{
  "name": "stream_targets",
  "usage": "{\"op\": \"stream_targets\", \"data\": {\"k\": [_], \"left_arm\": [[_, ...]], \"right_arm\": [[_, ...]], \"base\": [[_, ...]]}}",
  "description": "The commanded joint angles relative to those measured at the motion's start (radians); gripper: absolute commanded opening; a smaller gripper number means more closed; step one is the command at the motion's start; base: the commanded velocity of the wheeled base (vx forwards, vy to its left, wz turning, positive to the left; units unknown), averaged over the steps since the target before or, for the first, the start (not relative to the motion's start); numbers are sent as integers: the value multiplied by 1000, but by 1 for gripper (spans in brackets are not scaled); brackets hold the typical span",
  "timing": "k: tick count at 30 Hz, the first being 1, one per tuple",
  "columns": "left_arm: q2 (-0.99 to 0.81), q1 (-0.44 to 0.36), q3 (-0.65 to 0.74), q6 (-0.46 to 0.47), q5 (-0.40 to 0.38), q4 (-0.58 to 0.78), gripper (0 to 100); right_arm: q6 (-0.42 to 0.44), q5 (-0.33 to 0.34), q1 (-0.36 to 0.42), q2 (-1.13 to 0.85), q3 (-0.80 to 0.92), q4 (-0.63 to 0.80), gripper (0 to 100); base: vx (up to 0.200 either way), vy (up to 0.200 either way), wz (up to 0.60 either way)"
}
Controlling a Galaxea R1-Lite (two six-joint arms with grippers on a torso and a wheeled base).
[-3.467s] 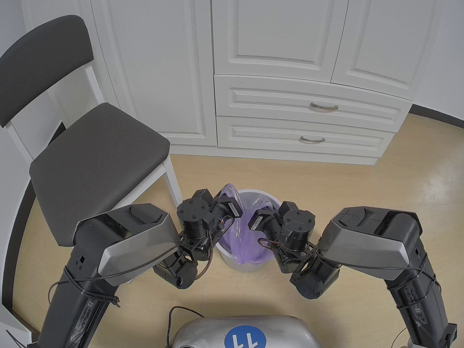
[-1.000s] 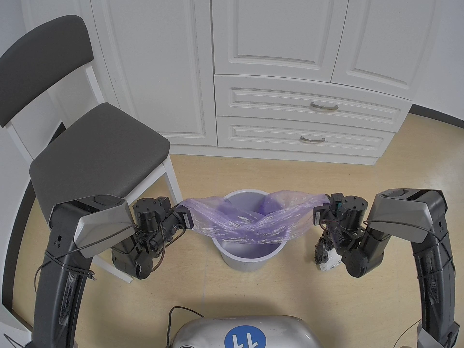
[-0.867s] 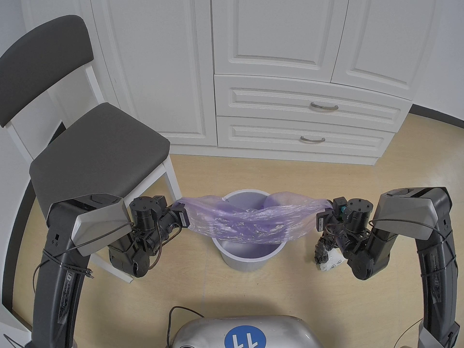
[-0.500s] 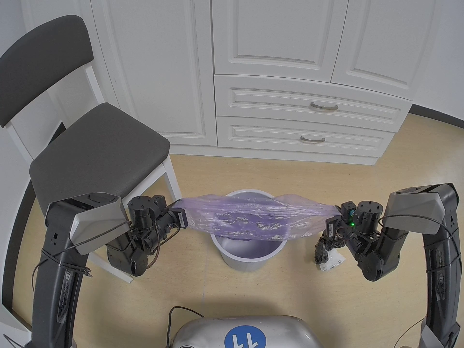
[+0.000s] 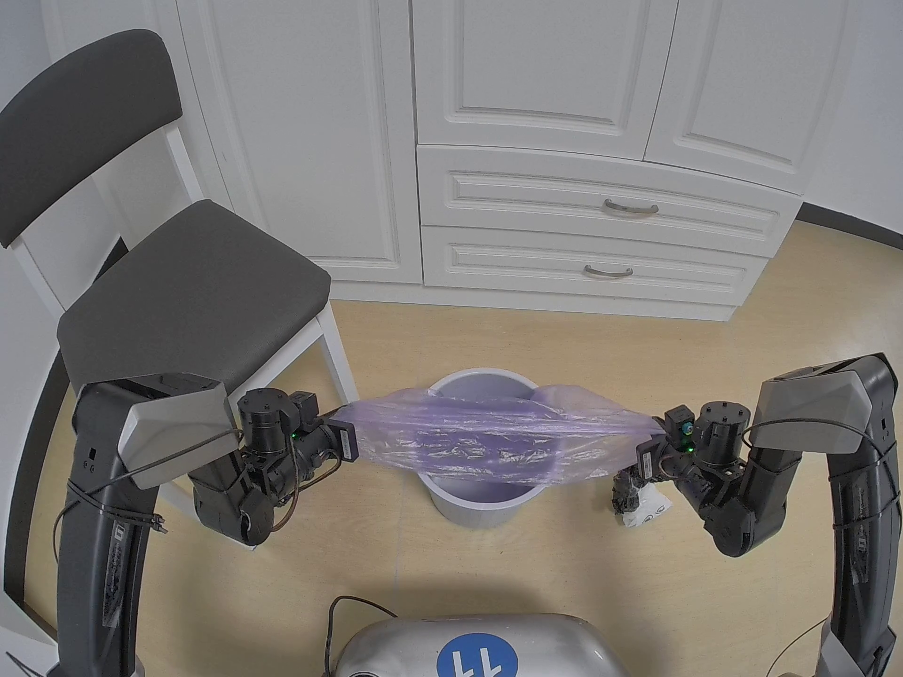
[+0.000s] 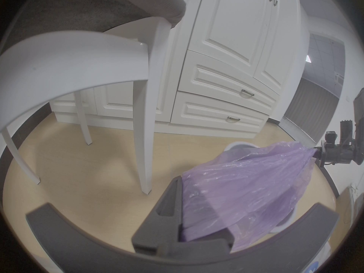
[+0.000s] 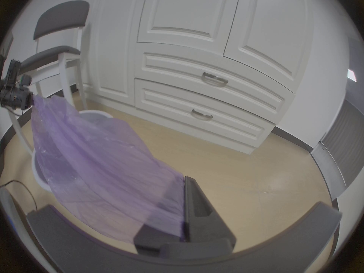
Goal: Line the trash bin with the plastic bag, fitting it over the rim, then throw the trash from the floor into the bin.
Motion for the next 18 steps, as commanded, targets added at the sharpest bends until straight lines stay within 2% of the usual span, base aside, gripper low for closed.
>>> {"op": "stream_targets", "data": {"k": [1,2,5,10,12,14,18], "left_arm": [[-98,2,91,19,-44,12,0],[-118,2,113,25,-48,26,0],[-136,4,136,62,-50,55,0],[-147,2,189,123,-63,83,0],[-145,2,209,143,-93,86,0],[-142,1,246,180,-146,88,0],[-144,1,268,195,-163,89,0]], "right_arm": [[-35,54,-10,-50,102,-18,0],[-67,114,-22,-68,161,-18,0],[-121,177,-39,-77,218,-18,0],[-182,215,-44,-80,277,-18,0],[-185,229,-41,-80,287,-18,0],[-184,272,-27,-76,312,-18,0],[-184,324,-10,-77,355,-18,0]], "base": [[0,0,0],[0,0,0],[0,0,0],[0,0,0],[0,0,0],[0,0,0],[0,0,0]]}}
